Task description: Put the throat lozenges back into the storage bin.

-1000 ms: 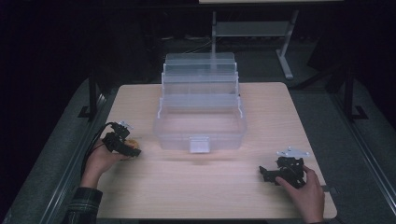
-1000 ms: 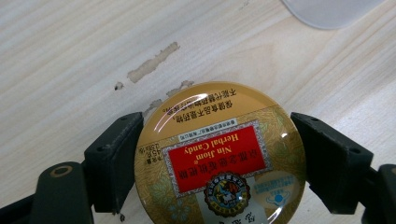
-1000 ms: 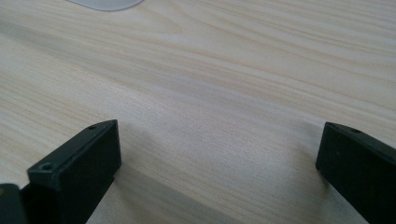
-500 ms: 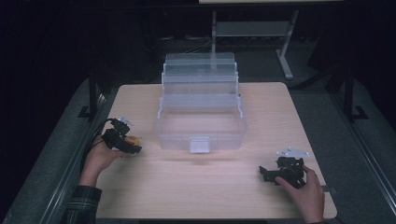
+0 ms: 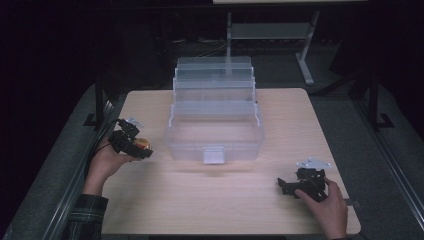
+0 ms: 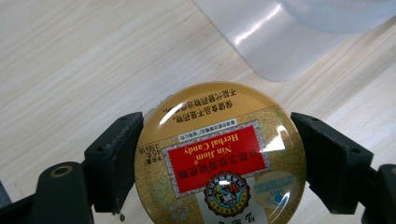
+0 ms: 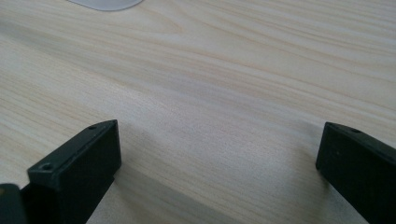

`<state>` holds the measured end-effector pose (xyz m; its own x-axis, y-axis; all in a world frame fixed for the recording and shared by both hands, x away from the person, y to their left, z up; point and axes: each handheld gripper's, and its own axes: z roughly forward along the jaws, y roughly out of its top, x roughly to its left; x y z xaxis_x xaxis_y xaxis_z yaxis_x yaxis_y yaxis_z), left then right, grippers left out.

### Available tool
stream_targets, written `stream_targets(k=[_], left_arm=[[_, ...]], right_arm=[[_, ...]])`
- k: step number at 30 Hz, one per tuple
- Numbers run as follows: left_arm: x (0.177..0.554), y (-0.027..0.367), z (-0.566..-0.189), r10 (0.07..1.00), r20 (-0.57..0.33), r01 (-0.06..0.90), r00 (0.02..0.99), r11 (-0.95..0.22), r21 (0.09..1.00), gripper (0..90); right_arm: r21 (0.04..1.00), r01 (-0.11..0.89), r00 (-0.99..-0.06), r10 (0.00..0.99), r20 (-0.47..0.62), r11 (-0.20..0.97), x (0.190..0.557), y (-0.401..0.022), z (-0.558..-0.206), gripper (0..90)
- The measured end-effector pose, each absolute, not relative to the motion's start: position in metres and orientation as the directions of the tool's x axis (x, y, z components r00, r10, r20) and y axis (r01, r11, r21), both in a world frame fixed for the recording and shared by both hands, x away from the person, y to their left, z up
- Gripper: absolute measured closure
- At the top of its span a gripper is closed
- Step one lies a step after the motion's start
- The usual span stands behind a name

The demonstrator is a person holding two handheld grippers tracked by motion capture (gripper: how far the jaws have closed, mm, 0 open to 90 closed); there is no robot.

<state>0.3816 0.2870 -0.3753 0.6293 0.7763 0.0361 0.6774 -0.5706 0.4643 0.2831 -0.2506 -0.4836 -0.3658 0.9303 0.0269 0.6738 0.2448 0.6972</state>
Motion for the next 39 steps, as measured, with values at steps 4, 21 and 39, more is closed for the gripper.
stream_targets(k=[4,21,39], left_arm=[[0.381,0.284,-0.368,0.769,0.033,0.667,0.639,-0.575,0.474,19.7],[0.387,0.275,-0.341,0.754,0.037,0.643,0.656,-0.584,0.496,19.7],[0.398,0.257,-0.321,0.732,0.05,0.611,0.679,-0.602,0.513,19.7]], right_arm=[[0.697,0.674,-0.366,0.93,0.027,0.244,0.283,-0.251,-0.484,0.0],[0.697,0.674,-0.366,0.93,0.027,0.245,0.283,-0.251,-0.484,0.0],[0.697,0.674,-0.366,0.93,0.027,0.245,0.283,-0.251,-0.484,0.0]])
